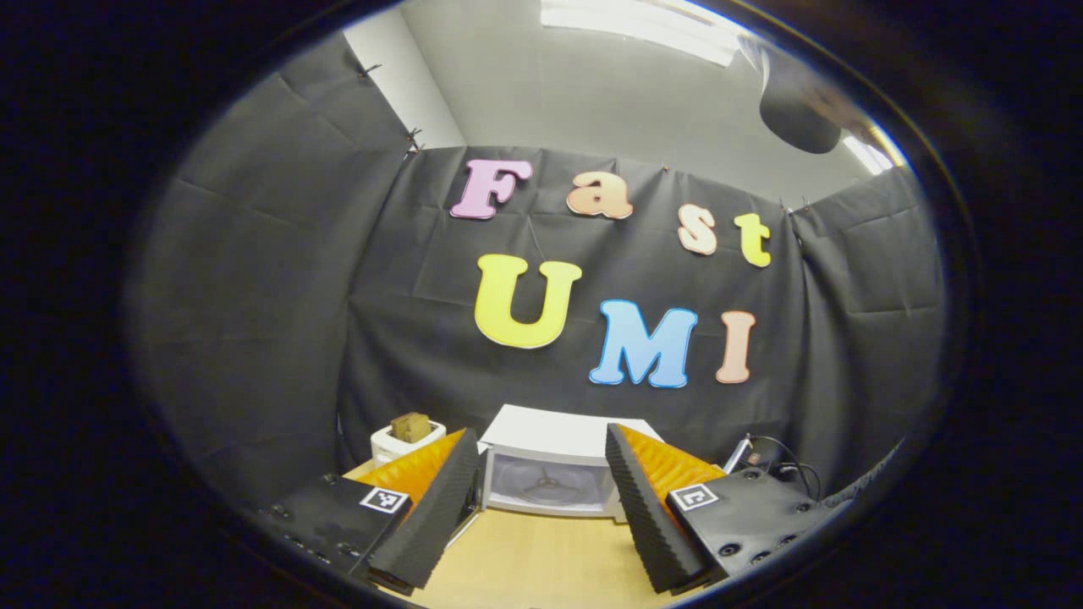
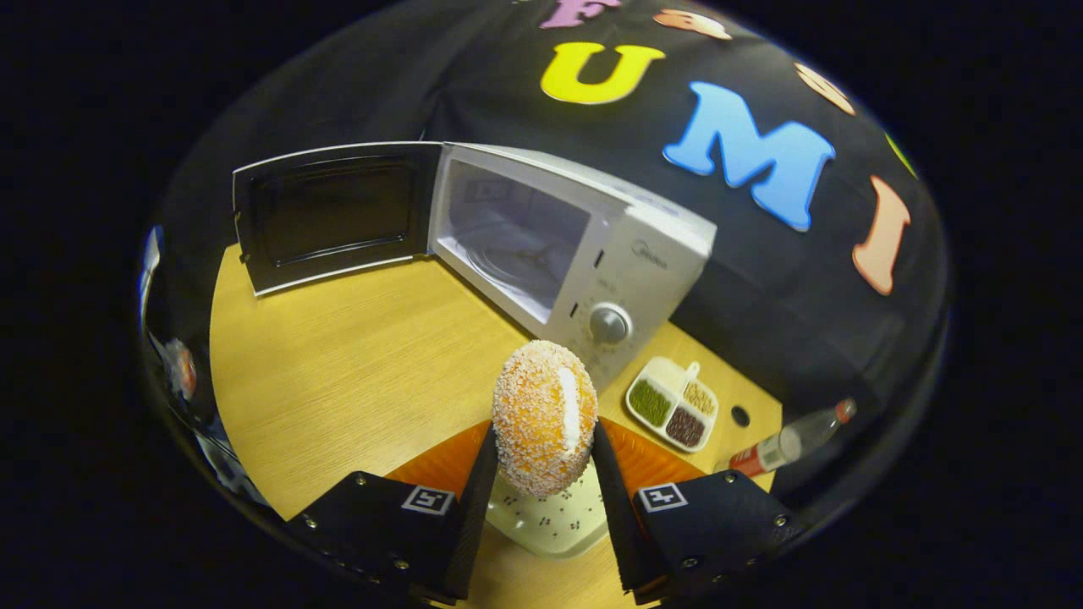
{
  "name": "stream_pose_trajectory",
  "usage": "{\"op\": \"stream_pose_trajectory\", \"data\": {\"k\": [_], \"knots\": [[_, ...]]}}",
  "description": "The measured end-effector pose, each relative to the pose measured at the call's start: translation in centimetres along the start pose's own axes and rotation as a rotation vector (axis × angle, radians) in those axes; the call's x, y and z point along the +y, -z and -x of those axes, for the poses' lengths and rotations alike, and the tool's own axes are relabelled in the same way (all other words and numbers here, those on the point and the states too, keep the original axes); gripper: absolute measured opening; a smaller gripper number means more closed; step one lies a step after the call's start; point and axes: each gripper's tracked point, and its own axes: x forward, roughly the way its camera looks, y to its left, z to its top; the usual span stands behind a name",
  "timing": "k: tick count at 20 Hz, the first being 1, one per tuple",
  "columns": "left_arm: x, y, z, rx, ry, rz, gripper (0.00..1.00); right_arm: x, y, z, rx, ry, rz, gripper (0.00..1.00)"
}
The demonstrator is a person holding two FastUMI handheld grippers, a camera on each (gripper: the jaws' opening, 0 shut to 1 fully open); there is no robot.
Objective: Open the microwave oven with the left hand, put the food in, and close the microwave oven.
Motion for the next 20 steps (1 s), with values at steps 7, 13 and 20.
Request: {"op": "stream_pose_trajectory", "data": {"k": [7, 13, 20], "knots": [[7.9, -0.7, 1.8, -0.026, -0.075, 0.023, 0.94, 4.1, -9.5, -3.8, -0.151, 0.082, 0.336, 0.65], [12.8, -0.1, 3.9, -0.010, -0.151, 0.029, 0.94, 5.1, -13.2, -10.5, -0.168, 0.157, 0.502, 0.64], [17.1, 0.3, 6.5, 0.039, -0.262, 0.003, 0.96, 4.0, -13.8, -20.4, -0.074, 0.232, 0.627, 0.64]]}}
